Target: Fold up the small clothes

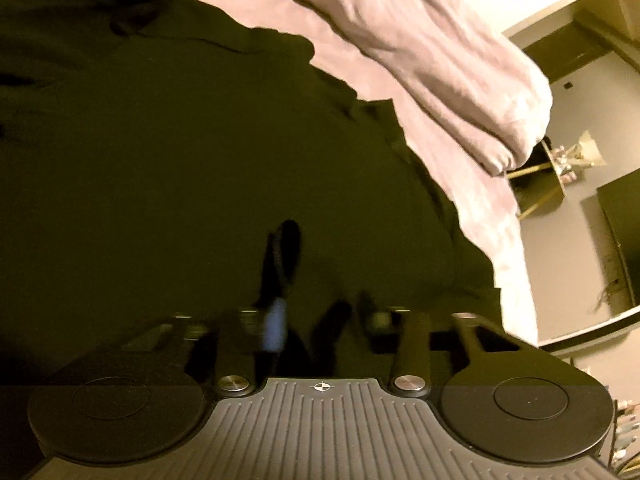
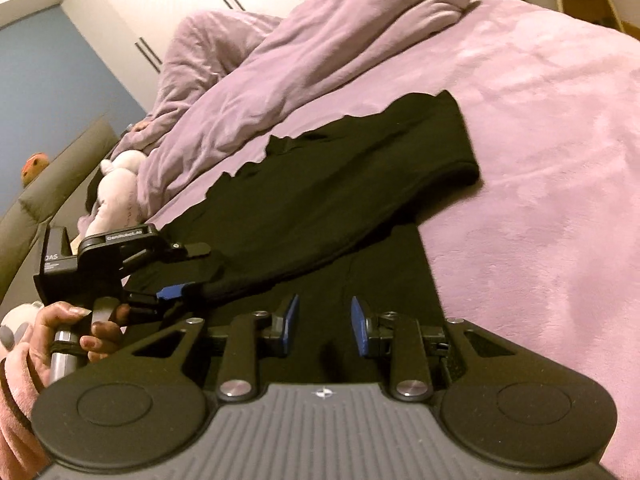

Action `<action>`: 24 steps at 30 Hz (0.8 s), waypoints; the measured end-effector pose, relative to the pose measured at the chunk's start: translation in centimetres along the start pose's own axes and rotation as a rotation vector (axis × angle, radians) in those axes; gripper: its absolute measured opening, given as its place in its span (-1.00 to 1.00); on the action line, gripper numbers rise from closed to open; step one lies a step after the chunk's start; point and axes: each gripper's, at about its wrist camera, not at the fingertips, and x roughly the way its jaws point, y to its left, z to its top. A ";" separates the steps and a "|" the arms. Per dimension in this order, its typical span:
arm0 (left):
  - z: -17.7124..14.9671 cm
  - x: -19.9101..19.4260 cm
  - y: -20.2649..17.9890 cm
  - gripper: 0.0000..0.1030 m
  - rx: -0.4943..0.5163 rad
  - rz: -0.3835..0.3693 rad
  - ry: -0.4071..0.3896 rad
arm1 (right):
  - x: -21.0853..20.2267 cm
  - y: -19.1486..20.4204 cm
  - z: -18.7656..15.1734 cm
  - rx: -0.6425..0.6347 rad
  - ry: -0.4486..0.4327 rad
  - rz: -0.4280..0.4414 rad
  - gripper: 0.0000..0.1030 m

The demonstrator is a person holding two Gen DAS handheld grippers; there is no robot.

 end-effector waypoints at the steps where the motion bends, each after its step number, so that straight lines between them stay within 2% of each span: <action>1: 0.2 0.3 0.0 -0.86 0.004 0.006 0.003 | 0.2 -0.2 0.0 0.014 0.004 0.008 -0.44; 4: 0.7 0.7 -0.1 -0.89 0.009 -0.006 0.001 | 0.5 -0.2 0.2 0.032 0.011 0.002 -0.44; 8: 2.2 -0.9 -1.5 -0.89 0.111 -0.009 -0.044 | 1.1 0.3 0.7 0.030 0.003 0.001 -0.44; 10: 3.6 -2.5 -1.9 -0.89 0.161 0.009 -0.098 | 1.5 0.8 1.2 0.013 0.003 -0.004 -0.44; 12: 5.5 -4.2 -1.7 -0.89 0.205 0.052 -0.171 | 2.0 1.3 1.7 -0.002 0.001 -0.016 -0.44; 14: 7.0 -5.3 -0.9 -0.89 0.250 0.140 -0.228 | 2.6 1.6 2.3 -0.016 -0.004 -0.027 -0.44; 16: 8.1 -5.5 0.6 -0.89 0.279 0.216 -0.241 | 3.4 2.0 3.0 -0.030 -0.009 -0.042 -0.44; 19: 8.8 -4.8 3.3 -0.89 0.271 0.312 -0.221 | 4.4 1.9 4.2 -0.027 -0.025 -0.083 -0.44; 20: 8.9 -4.6 4.2 -0.89 0.260 0.324 -0.211 | 4.7 1.7 4.6 -0.019 -0.029 -0.094 -0.44; 23: 9.0 -4.0 7.0 -0.88 0.175 0.266 -0.169 | 5.6 1.0 5.3 0.019 -0.029 -0.117 -0.44; 24: 8.8 -4.0 7.5 -0.82 0.150 0.249 -0.164 | 6.0 0.9 5.5 0.023 -0.025 -0.124 -0.44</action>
